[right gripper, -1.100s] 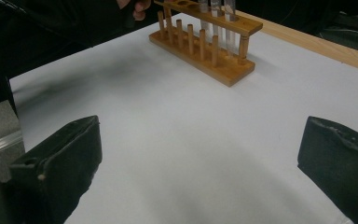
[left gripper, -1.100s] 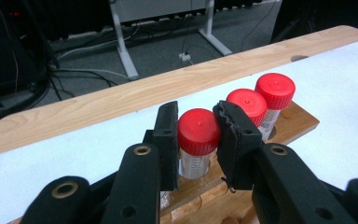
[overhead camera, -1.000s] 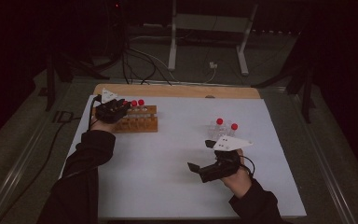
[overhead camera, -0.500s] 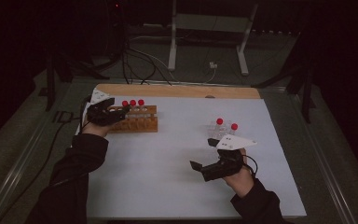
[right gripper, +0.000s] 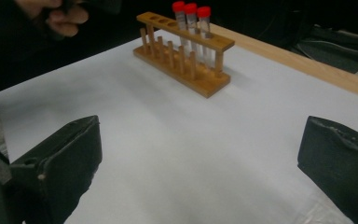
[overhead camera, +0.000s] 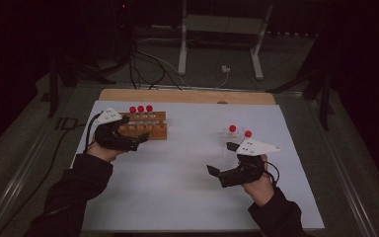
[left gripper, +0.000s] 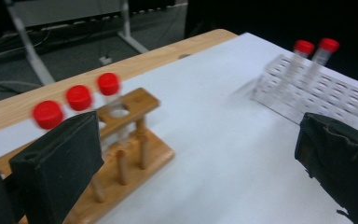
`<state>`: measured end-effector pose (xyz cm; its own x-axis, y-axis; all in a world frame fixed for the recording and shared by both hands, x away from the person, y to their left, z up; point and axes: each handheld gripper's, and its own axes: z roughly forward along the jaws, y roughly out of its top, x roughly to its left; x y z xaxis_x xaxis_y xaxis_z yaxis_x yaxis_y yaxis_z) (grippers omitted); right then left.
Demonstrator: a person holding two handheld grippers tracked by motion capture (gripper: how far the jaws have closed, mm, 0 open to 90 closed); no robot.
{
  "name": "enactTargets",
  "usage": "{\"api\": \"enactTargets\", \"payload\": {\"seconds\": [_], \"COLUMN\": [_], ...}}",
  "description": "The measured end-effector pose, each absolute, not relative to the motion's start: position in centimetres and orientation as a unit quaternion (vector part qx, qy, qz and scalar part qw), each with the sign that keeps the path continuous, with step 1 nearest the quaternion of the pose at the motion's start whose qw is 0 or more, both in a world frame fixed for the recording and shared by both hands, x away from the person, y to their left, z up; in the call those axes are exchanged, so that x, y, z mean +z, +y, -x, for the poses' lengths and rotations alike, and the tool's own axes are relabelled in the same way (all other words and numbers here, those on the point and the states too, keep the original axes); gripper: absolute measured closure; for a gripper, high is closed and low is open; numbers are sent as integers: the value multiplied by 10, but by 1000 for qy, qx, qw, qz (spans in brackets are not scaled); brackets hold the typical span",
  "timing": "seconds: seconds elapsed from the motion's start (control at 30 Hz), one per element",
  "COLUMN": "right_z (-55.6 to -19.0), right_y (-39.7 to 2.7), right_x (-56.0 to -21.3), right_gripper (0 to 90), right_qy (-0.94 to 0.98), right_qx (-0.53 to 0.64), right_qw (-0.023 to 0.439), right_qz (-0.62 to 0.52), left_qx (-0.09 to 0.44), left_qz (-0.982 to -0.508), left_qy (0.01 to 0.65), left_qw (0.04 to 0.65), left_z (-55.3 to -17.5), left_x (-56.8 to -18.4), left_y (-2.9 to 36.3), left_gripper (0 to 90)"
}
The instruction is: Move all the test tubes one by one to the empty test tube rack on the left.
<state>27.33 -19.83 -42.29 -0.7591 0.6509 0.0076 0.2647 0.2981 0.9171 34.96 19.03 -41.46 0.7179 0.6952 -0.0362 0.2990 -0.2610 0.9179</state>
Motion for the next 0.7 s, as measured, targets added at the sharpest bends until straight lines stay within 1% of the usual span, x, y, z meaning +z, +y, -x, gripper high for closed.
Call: {"api": "enactTargets", "payload": {"seconds": [0.2,0.37,0.7], "right_z": [-278,-284,-302], "right_y": [-212,-228,-268], "right_x": [-418,-414,-414], "right_gripper": [0,0,0], "right_qy": [777,769,747], "right_qx": [513,506,493], "right_qw": [204,221,250], "right_qz": [-304,-320,-369], "left_qx": [161,140,116], "left_qz": [-789,-800,-810], "left_qy": [276,250,225], "left_qw": [524,527,530], "left_z": [-331,-320,-309], "left_x": [-422,-429,-443], "left_y": [174,161,149], "left_gripper": [15,15,15]}}
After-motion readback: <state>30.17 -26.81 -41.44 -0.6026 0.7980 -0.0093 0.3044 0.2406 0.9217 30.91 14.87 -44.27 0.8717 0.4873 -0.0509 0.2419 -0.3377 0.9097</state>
